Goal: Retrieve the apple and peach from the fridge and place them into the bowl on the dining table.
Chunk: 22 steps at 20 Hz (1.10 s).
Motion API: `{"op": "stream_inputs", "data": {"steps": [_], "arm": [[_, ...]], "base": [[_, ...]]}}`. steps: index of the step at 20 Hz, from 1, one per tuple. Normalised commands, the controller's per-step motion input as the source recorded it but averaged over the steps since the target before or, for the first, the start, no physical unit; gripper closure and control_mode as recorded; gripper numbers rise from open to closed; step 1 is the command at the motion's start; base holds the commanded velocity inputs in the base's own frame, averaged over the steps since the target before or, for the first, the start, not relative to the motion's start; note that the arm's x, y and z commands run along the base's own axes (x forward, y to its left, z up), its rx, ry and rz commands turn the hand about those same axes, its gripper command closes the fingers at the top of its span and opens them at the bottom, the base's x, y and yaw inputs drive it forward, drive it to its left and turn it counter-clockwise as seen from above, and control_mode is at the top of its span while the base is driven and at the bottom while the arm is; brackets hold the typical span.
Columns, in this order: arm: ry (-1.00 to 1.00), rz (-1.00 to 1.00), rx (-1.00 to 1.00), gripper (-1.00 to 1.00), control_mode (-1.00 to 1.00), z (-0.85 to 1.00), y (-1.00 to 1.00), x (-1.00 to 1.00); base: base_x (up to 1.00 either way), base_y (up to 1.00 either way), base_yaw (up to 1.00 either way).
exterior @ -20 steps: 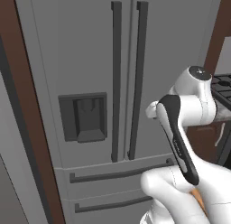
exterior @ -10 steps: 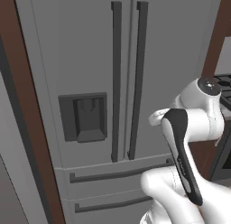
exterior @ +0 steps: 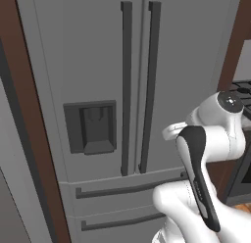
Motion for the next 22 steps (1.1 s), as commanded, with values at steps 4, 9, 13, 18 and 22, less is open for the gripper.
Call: {"op": "stream_inputs", "data": {"steps": [4,9,13,18,22], "arm": [[0.0,0.0,0.0,-1.0,-1.0,0.0,0.0,-0.06],[0.0,0.0,0.0,-1.0,-1.0,0.0,0.0,-0.11],[0.0,0.0,0.0,-1.0,-1.0,-0.02,0.0,-0.19],[-0.01,0.0,0.0,-1.0,-1.0,-0.03,0.0,-0.21],[0.0,0.0,-0.01,-1.0,-1.0,-0.09,0.0,-0.28]], "base": [[0.0,0.0,0.0],[0.0,0.0,0.0],[0.0,0.0,0.0],[0.0,0.0,0.0],[0.0,0.0,0.0]]}}
